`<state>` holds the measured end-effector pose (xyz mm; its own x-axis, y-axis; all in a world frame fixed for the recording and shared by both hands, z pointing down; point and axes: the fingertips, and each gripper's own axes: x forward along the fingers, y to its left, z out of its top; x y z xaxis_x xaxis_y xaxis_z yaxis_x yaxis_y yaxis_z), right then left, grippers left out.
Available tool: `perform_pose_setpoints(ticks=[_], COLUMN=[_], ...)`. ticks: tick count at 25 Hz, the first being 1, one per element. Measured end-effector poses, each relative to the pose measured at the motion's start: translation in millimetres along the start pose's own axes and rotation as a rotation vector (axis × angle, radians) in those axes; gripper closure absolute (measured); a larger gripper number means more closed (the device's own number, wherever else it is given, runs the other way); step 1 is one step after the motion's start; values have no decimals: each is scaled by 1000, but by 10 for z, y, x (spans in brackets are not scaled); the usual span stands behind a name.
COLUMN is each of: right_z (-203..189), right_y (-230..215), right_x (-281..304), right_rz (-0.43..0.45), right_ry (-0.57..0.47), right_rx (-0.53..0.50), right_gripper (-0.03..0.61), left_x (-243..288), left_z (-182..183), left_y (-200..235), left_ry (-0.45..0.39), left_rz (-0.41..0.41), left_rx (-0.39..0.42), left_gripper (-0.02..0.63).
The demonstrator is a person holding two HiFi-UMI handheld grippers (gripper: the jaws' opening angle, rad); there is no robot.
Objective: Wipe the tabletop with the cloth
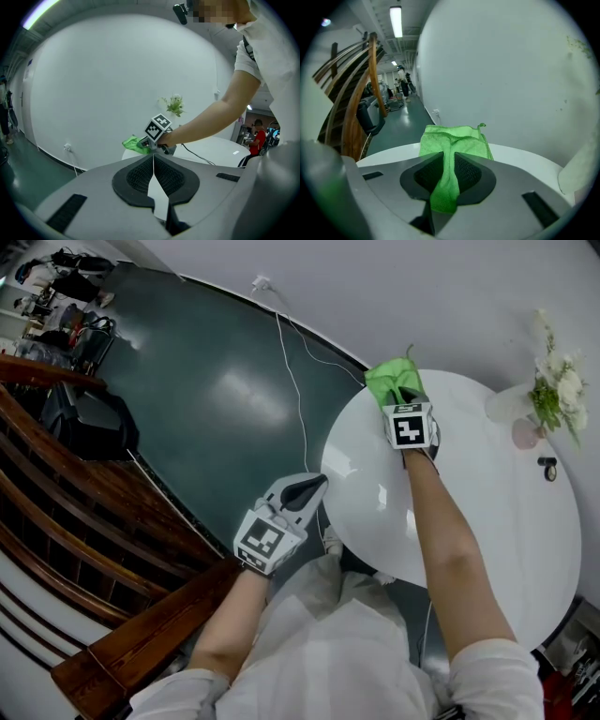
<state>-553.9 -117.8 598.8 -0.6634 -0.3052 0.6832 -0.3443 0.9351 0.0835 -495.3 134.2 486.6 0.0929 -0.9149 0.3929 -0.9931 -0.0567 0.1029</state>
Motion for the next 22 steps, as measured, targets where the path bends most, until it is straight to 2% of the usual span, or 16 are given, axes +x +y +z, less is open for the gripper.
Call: perform_pose_setpoints(ticks=[5, 12, 18, 20, 22], right_z=[-56, -397, -894, -1061, -1165], right_y=[771, 1598, 2008, 2021, 1926], right_x=[-147, -539, -1073, -1232, -1310], right_rz=[139, 344, 570, 641, 676], right_ry=[-5, -25, -54, -59, -52], right_rx=[-175, -373, -583, -642, -657], right_gripper=[511, 511, 511, 511, 511], left_x=[-68, -172, -190, -160, -116], left_z=[0, -7, 6, 25, 45], left_y=[-94, -198, -303, -369, -452], left_ry=[-9, -14, -15, -15, -15], left_rz=[-4, 3, 5, -3, -13], left_rx=[-2, 4, 13, 18, 22], left_gripper=[595, 595, 595, 595, 595])
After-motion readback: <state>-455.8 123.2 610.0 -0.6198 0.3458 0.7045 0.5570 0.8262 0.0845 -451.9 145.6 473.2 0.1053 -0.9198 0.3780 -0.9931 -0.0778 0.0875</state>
